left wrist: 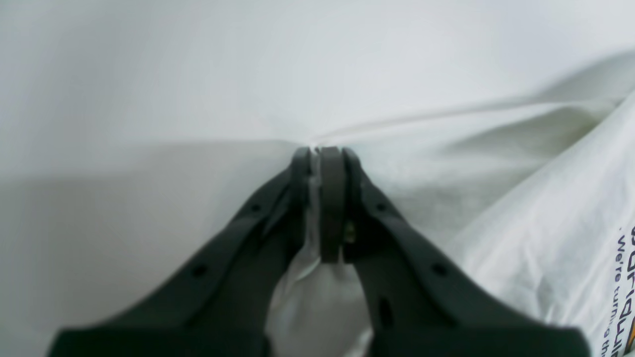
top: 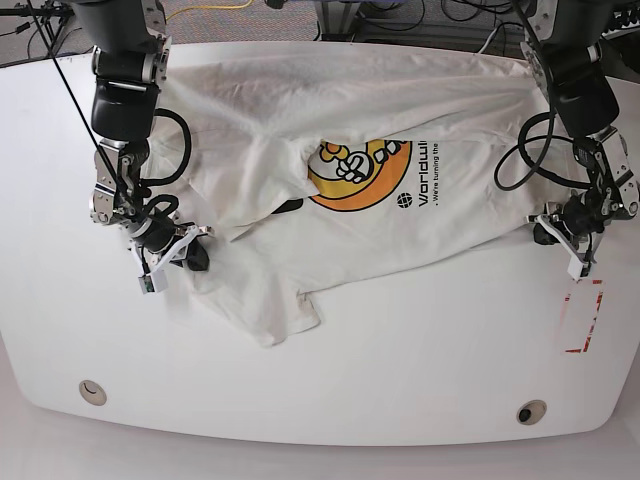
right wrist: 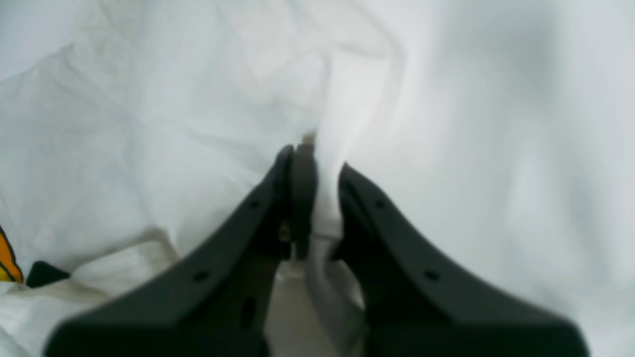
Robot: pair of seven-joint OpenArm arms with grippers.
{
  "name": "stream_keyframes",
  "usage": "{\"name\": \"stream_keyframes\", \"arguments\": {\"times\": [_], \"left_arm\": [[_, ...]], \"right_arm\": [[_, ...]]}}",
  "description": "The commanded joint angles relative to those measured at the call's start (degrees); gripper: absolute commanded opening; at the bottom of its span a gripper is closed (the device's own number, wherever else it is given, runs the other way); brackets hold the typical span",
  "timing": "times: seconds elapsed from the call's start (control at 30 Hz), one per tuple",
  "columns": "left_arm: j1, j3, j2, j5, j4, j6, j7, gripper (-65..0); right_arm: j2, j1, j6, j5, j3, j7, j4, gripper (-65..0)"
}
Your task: Fold the T-shirt properly
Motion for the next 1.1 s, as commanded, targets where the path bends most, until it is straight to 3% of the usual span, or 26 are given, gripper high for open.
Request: {"name": "stream_keyframes", "arguments": {"times": [0.0, 0.17, 0.6, 0.93, 1.07], "left_arm": [[-0.3, 0.1, -0.4, 1.3, 0.2, -0.1, 2.3, -65.0], [-0.3, 0.0, -0.5, 1.2, 2.8, -0.2, 2.4, -65.0], [1.4, -0.2, -0.2, 1.2, 18.8, -0.2, 2.6, -65.0], [1.3, -0.2, -0.1, 1.0, 26.4, -0.4, 5.9, -65.0], [1.5, -0.2, -0.1, 1.0, 30.2, -0.6, 8.2, -65.0]], "right_arm": [[0.9, 1.4, 0.4, 0.6, 0.2, 0.6, 1.2, -64.4], [0.9, 1.0, 0.3, 0.7, 0.2, 0.3, 3.7, -64.4], [1.2, -1.8, 0.1, 1.0, 0.6, -8.9, 18.4, -65.0], [1.3, -4.3, 0.1, 1.0, 0.7, -11.5, 27.7, -65.0], [1.2, -6.1, 0.3, 1.0, 3.9, -14.0, 32.1, -65.0]]}}
